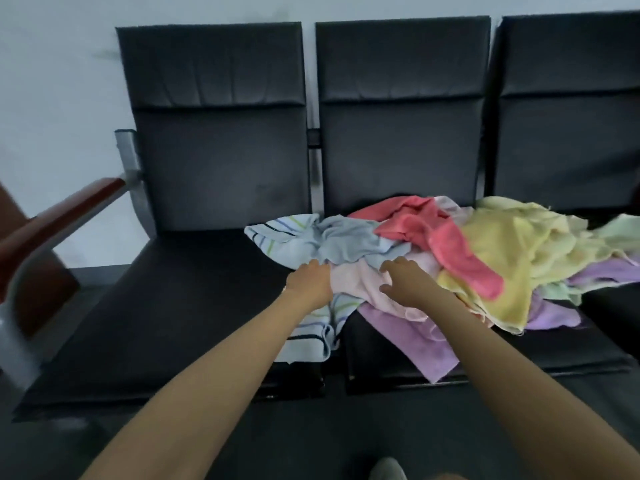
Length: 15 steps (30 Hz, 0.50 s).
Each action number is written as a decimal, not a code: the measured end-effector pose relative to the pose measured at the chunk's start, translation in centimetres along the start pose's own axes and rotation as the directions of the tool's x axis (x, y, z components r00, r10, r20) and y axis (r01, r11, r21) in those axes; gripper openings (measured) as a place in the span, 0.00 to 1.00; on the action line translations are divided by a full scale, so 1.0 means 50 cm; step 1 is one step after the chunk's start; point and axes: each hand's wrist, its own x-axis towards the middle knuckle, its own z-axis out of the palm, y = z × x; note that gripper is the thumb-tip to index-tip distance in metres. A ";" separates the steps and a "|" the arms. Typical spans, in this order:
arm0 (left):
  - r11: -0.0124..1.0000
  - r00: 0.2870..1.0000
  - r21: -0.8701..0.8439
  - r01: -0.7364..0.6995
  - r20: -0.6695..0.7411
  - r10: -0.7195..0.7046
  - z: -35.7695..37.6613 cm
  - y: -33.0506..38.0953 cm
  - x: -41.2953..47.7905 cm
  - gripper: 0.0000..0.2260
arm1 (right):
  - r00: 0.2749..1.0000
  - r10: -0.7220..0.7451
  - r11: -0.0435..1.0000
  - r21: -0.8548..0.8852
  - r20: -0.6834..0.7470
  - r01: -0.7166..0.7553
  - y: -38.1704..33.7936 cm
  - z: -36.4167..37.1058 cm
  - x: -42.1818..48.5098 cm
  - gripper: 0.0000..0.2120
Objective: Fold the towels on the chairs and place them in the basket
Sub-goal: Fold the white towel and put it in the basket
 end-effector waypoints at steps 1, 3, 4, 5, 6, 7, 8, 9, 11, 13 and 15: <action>1.000 1.000 -0.003 0.002 0.007 -0.002 0.011 -0.007 0.033 0.19 | 1.000 0.003 1.000 0.018 -0.021 -0.003 0.007 0.004 0.032 0.22; 0.999 1.000 -0.027 0.018 0.011 -0.017 0.033 -0.028 0.096 0.19 | 0.997 -0.005 0.999 0.045 -0.078 0.009 0.011 0.011 0.098 0.22; 0.998 1.000 -0.049 0.027 -0.002 -0.027 0.043 -0.041 0.126 0.20 | 0.994 -0.015 0.999 0.046 -0.112 0.020 0.010 0.013 0.130 0.23; 0.997 0.999 -0.069 0.035 -0.021 -0.037 0.054 -0.054 0.155 0.20 | 0.990 -0.022 0.999 0.041 -0.142 0.028 0.009 0.018 0.163 0.24; 0.996 0.998 -0.082 0.043 -0.038 -0.046 0.068 -0.069 0.181 0.19 | 0.987 -0.025 0.999 0.030 -0.160 0.030 0.007 0.023 0.193 0.25; 0.994 0.997 -0.097 0.051 -0.046 -0.056 0.083 -0.084 0.204 0.19 | 0.986 -0.027 1.000 0.007 -0.167 0.029 0.006 0.030 0.219 0.25; 0.992 0.997 -0.112 0.059 -0.050 -0.065 0.099 -0.098 0.223 0.18 | 0.986 -0.026 0.999 -0.025 -0.166 0.022 0.004 0.038 0.241 0.25; 0.990 0.996 -0.122 0.070 -0.053 -0.077 0.115 -0.111 0.238 0.17 | 0.986 -0.016 0.998 -0.056 -0.168 0.007 0.005 0.048 0.260 0.24; 0.983 0.990 -0.163 0.084 -0.094 -0.100 0.140 -0.131 0.260 0.13 | 0.981 0.036 0.996 -0.069 -0.193 -0.051 0.011 0.067 0.285 0.19; 0.953 0.974 -0.285 0.104 -0.166 -0.157 0.155 -0.148 0.274 0.09 | 0.954 0.073 0.996 -0.022 -0.292 -0.083 0.020 0.082 0.298 0.16; 0.869 0.946 -0.481 0.114 -0.215 -0.243 0.151 -0.158 0.276 0.07 | 0.898 0.061 0.998 0.041 -0.435 -0.048 0.020 0.087 0.297 0.13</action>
